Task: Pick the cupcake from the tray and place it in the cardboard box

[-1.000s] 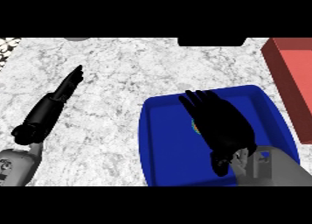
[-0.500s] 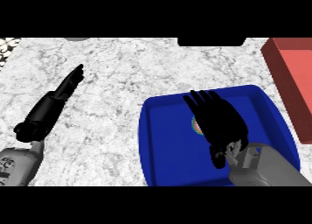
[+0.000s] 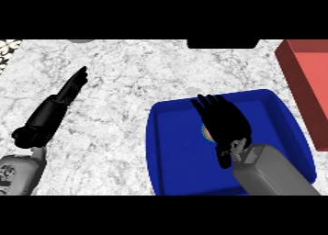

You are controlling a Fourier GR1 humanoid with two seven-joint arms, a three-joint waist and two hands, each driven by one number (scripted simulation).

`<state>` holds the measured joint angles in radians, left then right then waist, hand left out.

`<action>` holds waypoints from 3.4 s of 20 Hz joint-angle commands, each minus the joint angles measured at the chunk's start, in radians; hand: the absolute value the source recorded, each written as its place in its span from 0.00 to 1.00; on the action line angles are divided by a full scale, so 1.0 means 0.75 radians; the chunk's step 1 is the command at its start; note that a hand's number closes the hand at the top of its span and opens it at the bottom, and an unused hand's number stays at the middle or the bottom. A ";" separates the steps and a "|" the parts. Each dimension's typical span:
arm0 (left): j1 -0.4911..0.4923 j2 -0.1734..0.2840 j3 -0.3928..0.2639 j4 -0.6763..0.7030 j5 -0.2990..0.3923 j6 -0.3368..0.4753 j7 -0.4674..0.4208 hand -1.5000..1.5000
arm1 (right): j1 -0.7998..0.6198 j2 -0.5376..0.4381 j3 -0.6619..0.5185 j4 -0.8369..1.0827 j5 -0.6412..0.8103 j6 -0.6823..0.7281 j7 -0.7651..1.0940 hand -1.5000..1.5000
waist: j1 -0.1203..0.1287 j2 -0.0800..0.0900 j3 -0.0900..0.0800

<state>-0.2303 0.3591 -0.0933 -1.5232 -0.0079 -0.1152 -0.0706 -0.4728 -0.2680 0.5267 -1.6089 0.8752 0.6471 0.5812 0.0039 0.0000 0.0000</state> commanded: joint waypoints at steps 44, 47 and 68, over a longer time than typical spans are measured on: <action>-0.105 -0.123 0.076 0.017 -0.118 -0.142 0.043 0.50 | -0.852 -0.088 -0.816 1.316 0.422 -1.061 -0.182 1.00 | 0.071 0.029 0.001; -0.038 -0.132 0.071 -0.007 -0.137 -0.118 0.004 0.50 | -0.926 -0.127 -0.876 1.289 0.447 -1.133 0.014 1.00 | 0.063 0.021 0.000; -0.028 -0.119 0.129 0.058 -0.133 -0.144 -0.062 0.50 | -0.963 -0.656 -1.159 1.802 0.378 -1.122 -0.062 1.00 | 0.036 0.025 0.001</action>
<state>-0.2474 0.2542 -0.0209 -1.5231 -0.1198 -0.2060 -0.0790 -1.1977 -0.6959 -0.3088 -0.3305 1.1921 -0.2924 0.5801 0.0325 0.0159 0.0008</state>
